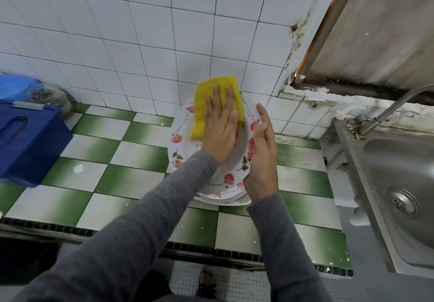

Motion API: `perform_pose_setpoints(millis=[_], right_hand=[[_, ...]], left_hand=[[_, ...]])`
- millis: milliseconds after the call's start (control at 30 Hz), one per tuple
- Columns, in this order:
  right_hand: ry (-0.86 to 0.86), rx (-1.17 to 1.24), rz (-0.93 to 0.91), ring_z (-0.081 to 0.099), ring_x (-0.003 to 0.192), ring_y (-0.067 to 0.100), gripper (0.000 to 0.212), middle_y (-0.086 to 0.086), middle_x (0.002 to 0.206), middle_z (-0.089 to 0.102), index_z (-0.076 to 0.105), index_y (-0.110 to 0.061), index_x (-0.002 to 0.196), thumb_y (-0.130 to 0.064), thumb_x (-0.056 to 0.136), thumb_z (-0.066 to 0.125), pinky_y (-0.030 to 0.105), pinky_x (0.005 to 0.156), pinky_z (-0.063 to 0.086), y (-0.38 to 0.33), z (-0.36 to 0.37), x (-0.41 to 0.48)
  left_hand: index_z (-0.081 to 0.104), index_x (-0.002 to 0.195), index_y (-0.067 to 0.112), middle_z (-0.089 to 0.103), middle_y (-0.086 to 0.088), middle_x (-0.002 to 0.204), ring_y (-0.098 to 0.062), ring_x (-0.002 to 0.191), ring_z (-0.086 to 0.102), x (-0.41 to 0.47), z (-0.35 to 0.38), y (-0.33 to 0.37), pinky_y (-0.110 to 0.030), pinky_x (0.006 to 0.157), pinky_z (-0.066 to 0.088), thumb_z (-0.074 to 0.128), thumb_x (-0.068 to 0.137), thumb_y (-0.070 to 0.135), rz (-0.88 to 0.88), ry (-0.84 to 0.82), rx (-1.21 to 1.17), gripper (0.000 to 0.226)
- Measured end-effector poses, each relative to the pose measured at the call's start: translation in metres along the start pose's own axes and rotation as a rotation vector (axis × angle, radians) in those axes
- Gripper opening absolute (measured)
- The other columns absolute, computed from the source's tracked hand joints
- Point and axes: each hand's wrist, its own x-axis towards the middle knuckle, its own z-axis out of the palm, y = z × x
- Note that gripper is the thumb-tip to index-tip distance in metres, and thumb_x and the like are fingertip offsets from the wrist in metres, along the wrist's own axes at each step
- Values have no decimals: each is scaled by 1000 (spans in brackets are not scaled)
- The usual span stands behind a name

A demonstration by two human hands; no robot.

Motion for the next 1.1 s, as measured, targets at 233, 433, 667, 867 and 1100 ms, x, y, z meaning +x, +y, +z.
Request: perform_pose_setpoints(millis=[233,433,667,867,1100], right_hand=[[-62,-25,-15,50,136,11,44,-3,146,55,60,-33,133,-46,94,48,43,117,38,9,-5,3],[-33,-3,-25,49,137,8,39,-4,149,53,62,-36,131,-46,95,49,40,116,39,6,2,11],[66,33,-99,46,139,11,31,-7,144,56,64,-28,129,-27,107,43,43,119,35,-3,-7,38],[194,-9,-125,51,133,6,31,-4,142,58,63,-29,131,-25,108,42,39,116,40,-2,-11,38],[171,150,-88,62,124,25,33,6,135,64,59,-19,135,-21,107,42,47,106,50,-9,-12,26]], left_hand=[[3,157,16,-8,-14,166,-30,152,-15,-14,-3,-25,-57,122,-3,16,105,38,249,-136,140,59],[6,156,21,-5,-7,166,-23,153,-10,-6,-5,0,-45,124,-6,15,102,40,124,-46,67,58],[3,150,39,1,16,163,-8,153,-2,-45,8,6,-44,125,3,23,106,32,119,-328,-123,49],[19,151,48,10,20,163,-8,152,7,-51,0,-17,-33,122,8,27,103,41,103,-384,-46,49],[3,148,47,-1,5,166,-23,154,-3,-34,-10,-56,-41,124,-1,6,87,53,14,-270,349,62]])
